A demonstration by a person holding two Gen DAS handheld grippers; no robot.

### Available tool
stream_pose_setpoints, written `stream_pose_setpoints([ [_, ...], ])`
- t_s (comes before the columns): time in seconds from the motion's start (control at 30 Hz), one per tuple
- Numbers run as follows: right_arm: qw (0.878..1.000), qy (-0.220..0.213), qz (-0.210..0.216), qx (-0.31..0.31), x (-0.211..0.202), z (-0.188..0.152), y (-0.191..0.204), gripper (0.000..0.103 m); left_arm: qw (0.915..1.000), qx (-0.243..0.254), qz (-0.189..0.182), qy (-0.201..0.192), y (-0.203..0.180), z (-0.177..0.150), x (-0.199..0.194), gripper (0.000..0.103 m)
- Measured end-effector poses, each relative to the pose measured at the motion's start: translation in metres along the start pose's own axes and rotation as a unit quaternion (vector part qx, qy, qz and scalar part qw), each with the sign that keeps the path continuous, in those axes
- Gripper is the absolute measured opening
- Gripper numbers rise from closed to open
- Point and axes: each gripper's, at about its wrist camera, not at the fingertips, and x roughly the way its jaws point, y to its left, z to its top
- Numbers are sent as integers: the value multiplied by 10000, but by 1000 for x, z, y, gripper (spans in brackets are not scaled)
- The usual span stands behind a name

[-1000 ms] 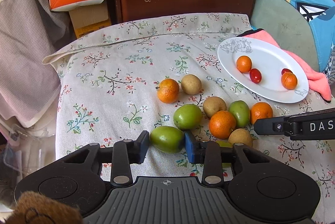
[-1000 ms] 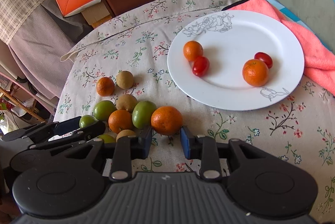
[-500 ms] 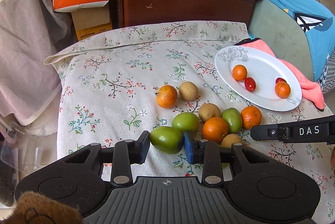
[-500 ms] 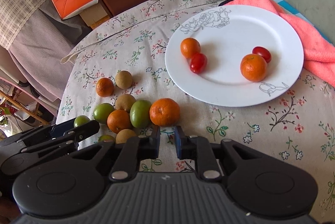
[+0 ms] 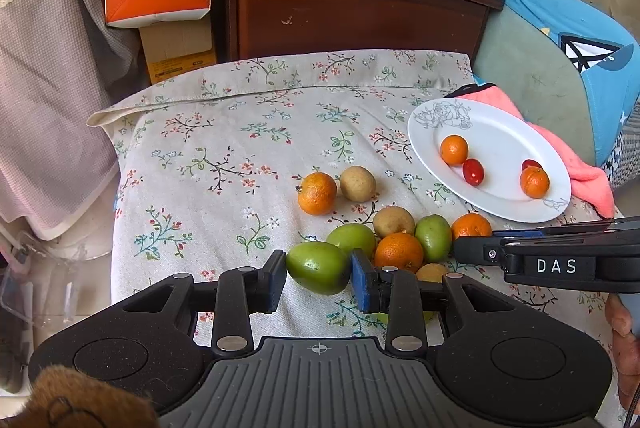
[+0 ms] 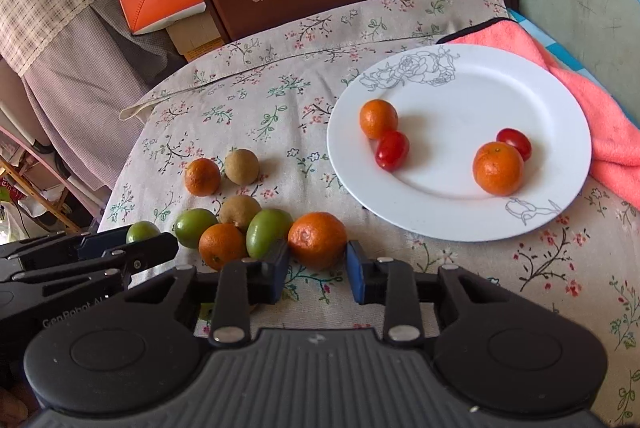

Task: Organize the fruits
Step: 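Lift the green fruit and mandarin and carry both toward the plate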

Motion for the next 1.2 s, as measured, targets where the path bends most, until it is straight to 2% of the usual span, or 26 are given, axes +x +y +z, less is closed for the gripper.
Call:
stream_pose_setpoints([
  [0.07, 9999, 6, -38, -130, -1, -1, 3, 30, 10000, -42, 18, -22, 1, 1, -1, 32],
  [0.17, 10000, 10, 28, 1, -6, 0, 1, 30, 9999, -48, 40, -97, 1, 3, -3, 32],
  [0.4, 9984, -483, 241, 155, -44, 21, -4, 30, 9988, 126, 14, -480, -8, 15, -17, 32],
  [0.7, 9946, -1020, 81, 176, -80, 53, -26, 30, 9940, 518, -296, -918, -27, 40, -27, 32],
  [0.87, 9912, -1240, -132, 439, -88, 70, -51, 30, 9933, 337, -574, -948, -31, 61, -18, 32],
  [1.2, 9890, -1172, -364, 831, -79, 85, -86, 30, 9891, 601, -893, -1008, -62, 88, 9, 32],
])
